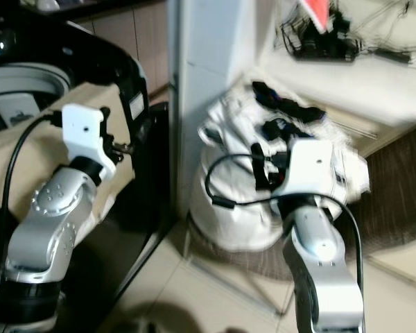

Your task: Clothes washing

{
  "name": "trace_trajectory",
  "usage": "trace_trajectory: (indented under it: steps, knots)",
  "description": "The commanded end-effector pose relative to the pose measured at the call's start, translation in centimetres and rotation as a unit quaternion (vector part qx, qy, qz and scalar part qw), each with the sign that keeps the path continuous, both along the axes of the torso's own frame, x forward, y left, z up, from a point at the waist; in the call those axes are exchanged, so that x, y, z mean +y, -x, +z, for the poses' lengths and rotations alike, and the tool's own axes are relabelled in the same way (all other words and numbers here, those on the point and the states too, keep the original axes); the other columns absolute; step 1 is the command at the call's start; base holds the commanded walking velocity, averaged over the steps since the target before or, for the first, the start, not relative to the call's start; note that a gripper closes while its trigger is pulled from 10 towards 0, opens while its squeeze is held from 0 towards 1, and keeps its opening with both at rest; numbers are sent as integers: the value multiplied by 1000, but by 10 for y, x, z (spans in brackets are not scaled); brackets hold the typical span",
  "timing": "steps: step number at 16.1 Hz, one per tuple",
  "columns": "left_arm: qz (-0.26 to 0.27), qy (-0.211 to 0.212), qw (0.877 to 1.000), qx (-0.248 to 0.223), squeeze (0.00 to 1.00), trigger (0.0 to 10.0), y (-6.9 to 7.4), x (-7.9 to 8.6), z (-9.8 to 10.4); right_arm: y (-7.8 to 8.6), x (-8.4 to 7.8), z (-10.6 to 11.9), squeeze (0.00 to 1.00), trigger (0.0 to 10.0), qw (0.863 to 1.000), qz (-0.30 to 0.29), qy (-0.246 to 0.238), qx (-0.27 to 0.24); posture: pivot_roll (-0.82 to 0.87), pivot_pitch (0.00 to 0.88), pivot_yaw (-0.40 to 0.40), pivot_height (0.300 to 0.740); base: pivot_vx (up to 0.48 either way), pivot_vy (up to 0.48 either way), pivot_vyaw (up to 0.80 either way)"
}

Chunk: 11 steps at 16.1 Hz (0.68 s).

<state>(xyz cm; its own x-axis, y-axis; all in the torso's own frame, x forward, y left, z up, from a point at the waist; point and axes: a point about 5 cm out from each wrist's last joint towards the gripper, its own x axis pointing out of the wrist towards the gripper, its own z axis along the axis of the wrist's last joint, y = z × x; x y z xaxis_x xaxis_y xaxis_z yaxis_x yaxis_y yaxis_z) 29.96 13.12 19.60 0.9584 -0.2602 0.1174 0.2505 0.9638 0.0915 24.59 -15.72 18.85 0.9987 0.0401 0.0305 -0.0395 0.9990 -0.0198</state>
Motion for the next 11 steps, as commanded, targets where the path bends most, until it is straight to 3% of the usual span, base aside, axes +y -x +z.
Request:
trace_trajectory:
  steps: [1, 9, 11]
  knots:
    - [-13, 0, 1000, -7, 0, 10000, 0, -5, 5, -1, -4, 1, 0, 10000, 1000, -9, 6, -1, -111, 33, -18, 740, 0, 0, 0]
    - [-28, -7, 1000, -6, 0, 10000, -1, -11, 4, 2, -6, -1, 0, 10000, 1000, -23, -5, -4, -117, 12, -2, 740, 0, 0, 0]
    - [-30, -4, 1000, -6, 0, 10000, -1, -11, 5, 3, -7, -2, 0, 10000, 1000, -22, -2, -4, -121, 5, 0, 740, 247, 0, 0]
